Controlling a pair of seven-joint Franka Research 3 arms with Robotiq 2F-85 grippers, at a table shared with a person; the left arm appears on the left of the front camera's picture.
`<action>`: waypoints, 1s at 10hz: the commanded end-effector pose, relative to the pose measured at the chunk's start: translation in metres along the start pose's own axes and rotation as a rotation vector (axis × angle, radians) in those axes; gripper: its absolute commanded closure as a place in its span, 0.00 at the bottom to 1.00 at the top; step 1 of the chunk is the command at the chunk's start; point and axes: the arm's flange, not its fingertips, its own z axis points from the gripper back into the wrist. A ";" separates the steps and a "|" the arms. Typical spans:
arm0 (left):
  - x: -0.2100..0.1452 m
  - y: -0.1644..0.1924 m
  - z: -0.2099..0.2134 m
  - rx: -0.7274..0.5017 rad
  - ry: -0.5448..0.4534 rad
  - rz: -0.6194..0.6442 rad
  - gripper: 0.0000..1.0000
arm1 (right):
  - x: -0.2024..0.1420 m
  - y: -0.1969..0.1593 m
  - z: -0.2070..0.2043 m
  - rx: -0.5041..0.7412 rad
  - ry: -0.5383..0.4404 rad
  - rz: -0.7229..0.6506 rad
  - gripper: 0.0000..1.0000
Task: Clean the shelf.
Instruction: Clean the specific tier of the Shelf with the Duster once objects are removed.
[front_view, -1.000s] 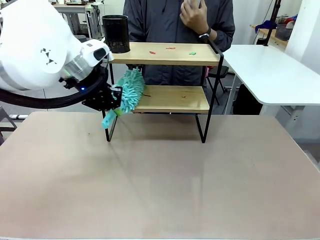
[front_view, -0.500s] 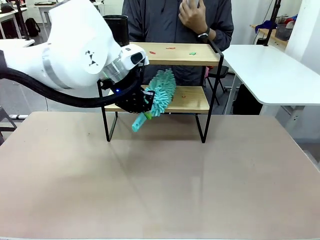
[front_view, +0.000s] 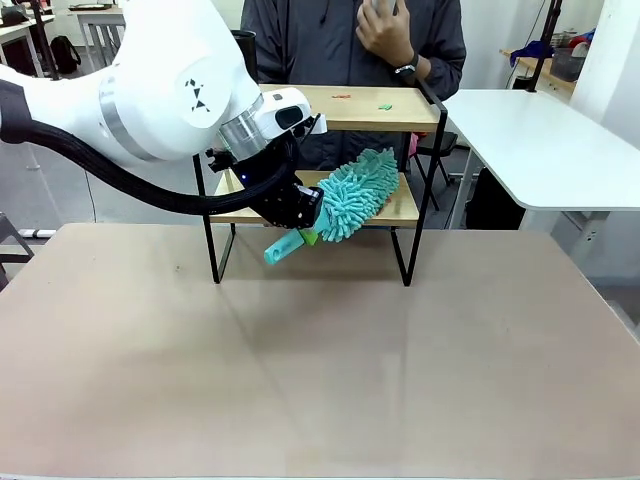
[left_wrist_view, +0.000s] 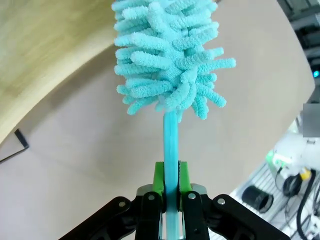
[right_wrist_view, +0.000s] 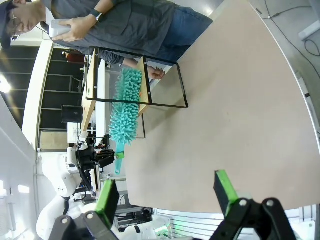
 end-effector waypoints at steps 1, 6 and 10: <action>-0.011 0.015 0.022 -0.032 0.097 -0.152 0.88 | 0.002 0.002 0.000 0.019 -0.007 0.024 0.00; -0.127 0.024 0.105 -0.245 0.187 -0.390 0.88 | 0.002 0.002 0.000 0.019 -0.007 0.024 0.00; -0.217 0.052 0.189 -0.384 0.150 -0.422 0.88 | 0.002 0.002 0.000 0.019 -0.007 0.024 0.00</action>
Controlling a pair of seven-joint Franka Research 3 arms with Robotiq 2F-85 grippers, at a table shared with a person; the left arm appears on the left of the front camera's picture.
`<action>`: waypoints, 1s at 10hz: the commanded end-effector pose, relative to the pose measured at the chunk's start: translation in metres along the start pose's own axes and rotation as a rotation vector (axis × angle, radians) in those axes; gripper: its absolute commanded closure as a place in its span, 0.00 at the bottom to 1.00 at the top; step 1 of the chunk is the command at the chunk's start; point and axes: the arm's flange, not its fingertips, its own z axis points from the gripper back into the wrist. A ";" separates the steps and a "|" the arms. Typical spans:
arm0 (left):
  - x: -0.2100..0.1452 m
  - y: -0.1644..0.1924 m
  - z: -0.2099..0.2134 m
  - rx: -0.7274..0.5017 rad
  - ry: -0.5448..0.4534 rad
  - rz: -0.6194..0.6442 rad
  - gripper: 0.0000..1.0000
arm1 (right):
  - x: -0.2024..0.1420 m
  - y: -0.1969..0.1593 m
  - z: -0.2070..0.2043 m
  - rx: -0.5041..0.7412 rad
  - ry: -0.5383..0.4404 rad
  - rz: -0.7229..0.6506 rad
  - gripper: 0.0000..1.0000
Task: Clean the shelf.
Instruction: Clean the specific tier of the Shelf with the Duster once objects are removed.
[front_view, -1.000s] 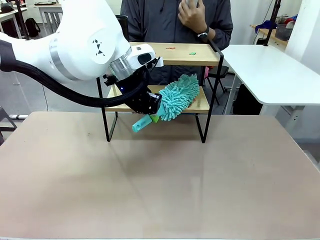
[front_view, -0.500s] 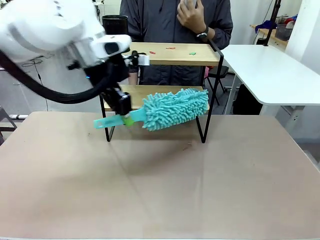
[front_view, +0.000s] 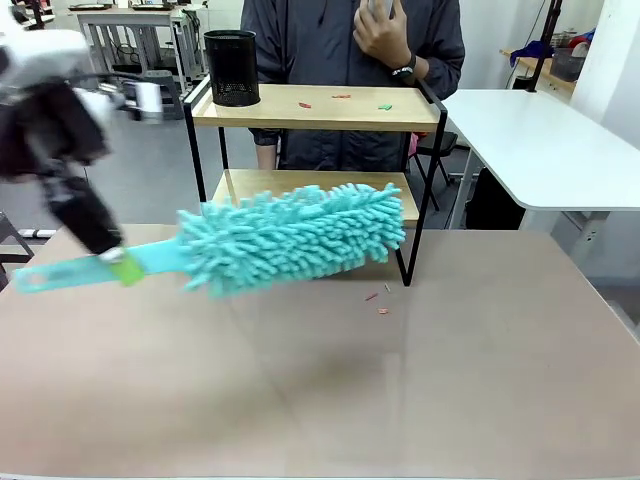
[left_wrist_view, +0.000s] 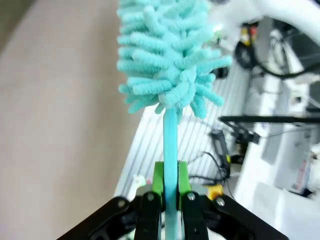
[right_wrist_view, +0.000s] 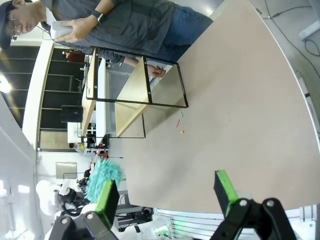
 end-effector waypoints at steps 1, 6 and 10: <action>-0.068 -0.020 0.041 -0.049 -0.049 -0.051 0.88 | 0.002 0.002 0.001 0.019 -0.009 0.024 0.00; -0.245 0.009 0.114 0.035 -0.814 0.381 0.88 | 0.002 0.002 0.001 0.019 -0.009 0.024 0.00; -0.270 0.120 0.111 -0.031 -0.712 0.881 0.88 | 0.002 0.002 0.001 0.019 -0.009 0.024 0.00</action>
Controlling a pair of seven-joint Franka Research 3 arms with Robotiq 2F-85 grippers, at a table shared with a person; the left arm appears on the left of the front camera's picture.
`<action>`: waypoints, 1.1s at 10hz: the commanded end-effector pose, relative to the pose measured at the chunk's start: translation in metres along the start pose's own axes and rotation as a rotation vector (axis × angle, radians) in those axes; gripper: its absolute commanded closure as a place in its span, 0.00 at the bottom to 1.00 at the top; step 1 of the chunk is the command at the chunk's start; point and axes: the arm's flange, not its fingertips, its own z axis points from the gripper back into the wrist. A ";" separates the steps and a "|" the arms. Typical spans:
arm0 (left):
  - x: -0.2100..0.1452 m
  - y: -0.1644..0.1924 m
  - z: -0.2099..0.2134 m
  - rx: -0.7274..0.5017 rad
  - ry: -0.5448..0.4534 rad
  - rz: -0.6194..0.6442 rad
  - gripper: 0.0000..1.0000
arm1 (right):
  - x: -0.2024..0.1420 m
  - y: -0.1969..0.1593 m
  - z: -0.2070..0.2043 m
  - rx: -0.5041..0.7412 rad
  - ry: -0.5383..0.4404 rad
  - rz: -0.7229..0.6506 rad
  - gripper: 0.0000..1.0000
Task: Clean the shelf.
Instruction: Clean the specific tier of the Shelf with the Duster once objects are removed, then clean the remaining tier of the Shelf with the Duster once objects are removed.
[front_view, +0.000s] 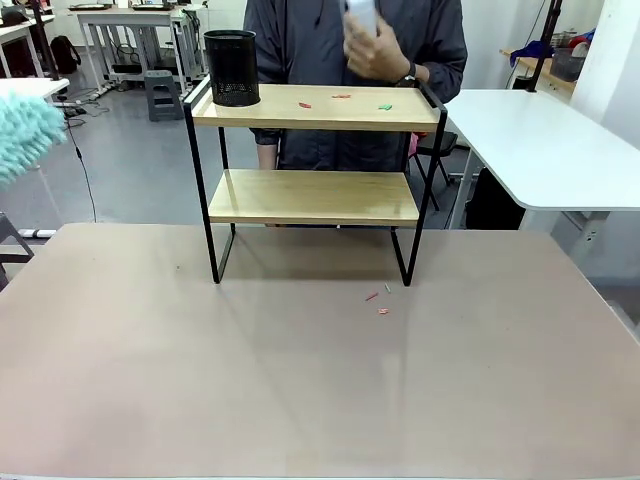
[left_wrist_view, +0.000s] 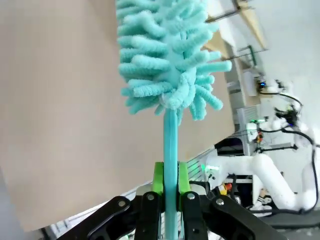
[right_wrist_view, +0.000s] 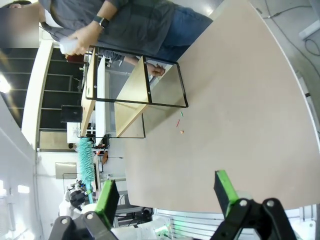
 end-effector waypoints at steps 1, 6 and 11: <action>-0.019 -0.021 0.022 -0.039 -0.039 -0.096 0.88 | 0.002 0.002 0.000 0.020 -0.009 0.025 0.00; -0.019 -0.021 0.022 -0.039 -0.039 -0.096 0.88 | 0.002 0.002 0.000 0.020 -0.009 0.025 0.00; -0.019 -0.021 0.022 -0.039 -0.039 -0.096 0.88 | 0.002 0.002 0.000 0.020 -0.009 0.025 0.00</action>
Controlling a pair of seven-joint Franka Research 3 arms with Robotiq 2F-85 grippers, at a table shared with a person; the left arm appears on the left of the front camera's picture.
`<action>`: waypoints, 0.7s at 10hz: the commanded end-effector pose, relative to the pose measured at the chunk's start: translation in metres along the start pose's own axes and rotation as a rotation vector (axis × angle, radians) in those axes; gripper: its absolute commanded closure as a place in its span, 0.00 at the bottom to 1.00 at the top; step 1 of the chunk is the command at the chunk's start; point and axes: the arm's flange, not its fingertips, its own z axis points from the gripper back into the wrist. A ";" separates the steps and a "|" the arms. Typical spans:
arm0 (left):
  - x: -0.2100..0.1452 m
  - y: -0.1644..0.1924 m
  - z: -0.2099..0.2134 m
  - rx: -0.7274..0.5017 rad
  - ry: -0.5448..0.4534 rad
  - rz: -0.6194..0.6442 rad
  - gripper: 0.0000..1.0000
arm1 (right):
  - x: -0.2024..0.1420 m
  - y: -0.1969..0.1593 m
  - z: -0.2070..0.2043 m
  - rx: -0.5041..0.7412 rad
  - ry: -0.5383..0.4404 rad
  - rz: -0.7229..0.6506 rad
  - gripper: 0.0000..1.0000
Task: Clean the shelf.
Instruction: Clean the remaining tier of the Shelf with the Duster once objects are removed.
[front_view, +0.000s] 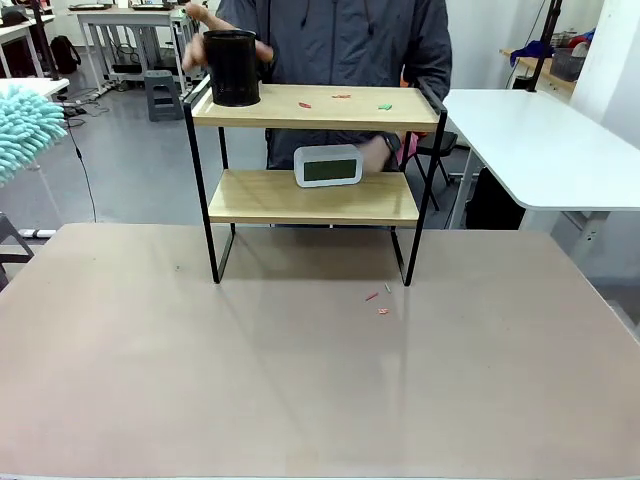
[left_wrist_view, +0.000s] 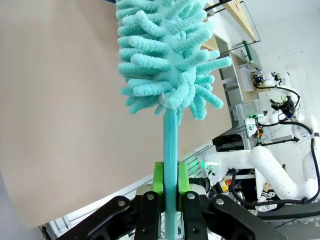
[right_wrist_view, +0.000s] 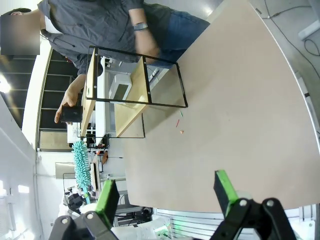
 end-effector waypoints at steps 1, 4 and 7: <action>0.000 0.000 0.001 -0.012 -0.015 -0.019 0.88 | 0.002 0.002 0.000 0.021 -0.009 0.025 0.00; 0.000 0.000 0.000 0.000 0.001 0.001 0.88 | 0.002 0.002 0.000 0.021 -0.009 0.025 0.00; 0.051 -0.096 -0.015 0.107 -0.086 0.070 0.88 | 0.002 0.002 0.000 0.021 -0.009 0.025 0.00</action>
